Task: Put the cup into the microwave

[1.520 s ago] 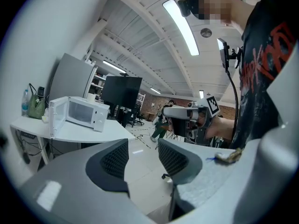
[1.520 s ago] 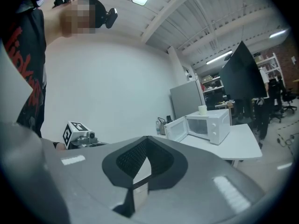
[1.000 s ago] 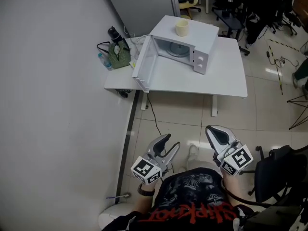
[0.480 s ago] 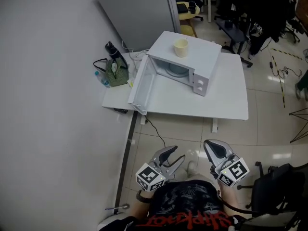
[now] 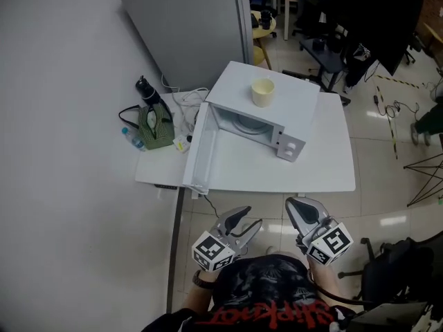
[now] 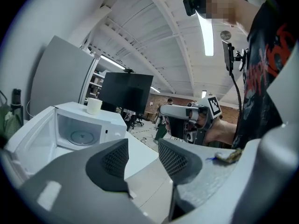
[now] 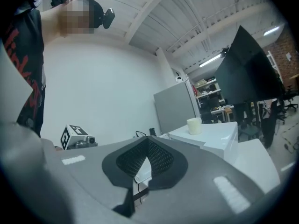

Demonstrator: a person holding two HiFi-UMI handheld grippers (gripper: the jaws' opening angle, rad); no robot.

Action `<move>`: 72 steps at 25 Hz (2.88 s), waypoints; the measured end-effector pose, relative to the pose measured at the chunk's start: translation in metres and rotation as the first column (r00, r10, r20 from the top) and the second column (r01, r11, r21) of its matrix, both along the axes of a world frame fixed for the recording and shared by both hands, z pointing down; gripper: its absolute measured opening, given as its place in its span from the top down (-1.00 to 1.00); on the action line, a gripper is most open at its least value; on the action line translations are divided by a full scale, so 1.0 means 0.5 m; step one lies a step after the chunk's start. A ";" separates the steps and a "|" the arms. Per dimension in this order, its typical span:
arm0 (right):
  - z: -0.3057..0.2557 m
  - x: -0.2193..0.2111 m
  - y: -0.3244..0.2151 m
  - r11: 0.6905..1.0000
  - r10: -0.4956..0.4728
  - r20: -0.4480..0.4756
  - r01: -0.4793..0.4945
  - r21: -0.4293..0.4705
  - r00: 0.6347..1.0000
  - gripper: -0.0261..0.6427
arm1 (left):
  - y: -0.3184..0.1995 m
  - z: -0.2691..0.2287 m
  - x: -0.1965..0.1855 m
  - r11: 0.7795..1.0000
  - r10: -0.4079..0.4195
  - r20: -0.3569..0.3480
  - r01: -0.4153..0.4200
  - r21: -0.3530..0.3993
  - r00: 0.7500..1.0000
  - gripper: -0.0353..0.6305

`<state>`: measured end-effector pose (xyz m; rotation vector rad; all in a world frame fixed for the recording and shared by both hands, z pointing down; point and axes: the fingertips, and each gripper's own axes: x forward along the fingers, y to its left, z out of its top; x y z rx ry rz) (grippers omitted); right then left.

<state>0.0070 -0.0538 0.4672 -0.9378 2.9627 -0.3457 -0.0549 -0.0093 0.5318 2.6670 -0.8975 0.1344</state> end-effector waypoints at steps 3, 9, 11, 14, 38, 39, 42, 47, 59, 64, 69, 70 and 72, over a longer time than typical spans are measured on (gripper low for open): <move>-0.034 -0.047 -0.030 0.998 -0.024 -0.008 0.024 0.050 1.000 0.92 | -0.056 -0.003 -0.041 1.000 0.020 -0.008 -0.020 0.011 1.000 0.30; -0.015 -0.030 -0.063 0.999 0.032 0.061 -0.030 -0.027 0.998 0.92 | -0.102 0.000 -0.063 0.999 0.044 -0.023 -0.045 -0.014 0.999 0.30; -0.002 -0.020 -0.082 0.998 0.056 0.060 -0.053 -0.042 0.997 0.92 | -0.115 0.003 -0.059 0.998 0.051 -0.024 -0.051 -0.021 0.998 0.30; 0.007 -0.011 -0.116 0.998 0.056 0.058 -0.054 -0.042 0.997 0.92 | -0.140 0.005 -0.044 0.998 0.063 -0.014 -0.063 -0.017 0.998 0.30; 0.026 0.135 -0.324 1.000 0.002 0.075 -0.001 -0.008 0.997 0.92 | -0.397 -0.077 0.051 0.979 -0.164 -0.033 0.167 0.113 0.986 0.37; 0.021 0.136 -0.338 1.000 0.013 0.077 -0.013 -0.007 0.997 0.92 | -0.415 -0.076 0.042 0.976 -0.182 -0.029 0.184 0.118 0.983 0.31; 0.012 0.128 -0.365 0.999 0.035 0.068 -0.035 0.004 0.997 0.92 | -0.473 -0.072 0.013 0.962 -0.233 0.012 0.229 0.152 0.972 0.14; 0.015 0.091 -0.392 0.999 0.034 0.009 -0.034 0.024 0.999 0.92 | -0.568 -0.027 -0.020 0.951 -0.288 0.042 0.281 0.129 0.957 -0.39; 0.006 0.113 -0.436 0.988 0.152 -0.020 -0.151 0.027 0.988 0.92 | -0.832 0.062 -0.030 0.940 -0.337 0.200 0.319 0.119 0.920 -0.60; 0.009 0.134 -0.440 0.978 0.207 -0.021 -0.207 0.022 0.978 0.92 | -0.880 0.088 -0.005 0.954 -0.297 0.215 0.296 0.039 0.930 -0.61; 0.018 0.165 -0.445 0.962 0.273 -0.007 -0.273 -0.005 0.962 0.92 | -0.914 0.092 0.010 0.955 -0.294 0.277 0.288 0.063 0.915 -0.61; 0.018 0.169 -0.445 0.960 0.281 -0.005 -0.281 -0.007 0.960 0.92 | -0.919 0.094 0.012 0.956 -0.293 0.279 0.287 0.060 0.915 -0.61; 0.020 0.175 -0.445 0.956 0.292 -0.004 -0.292 -0.009 0.956 0.92 | -0.928 0.095 0.015 0.958 -0.284 0.276 0.283 0.047 0.918 -0.60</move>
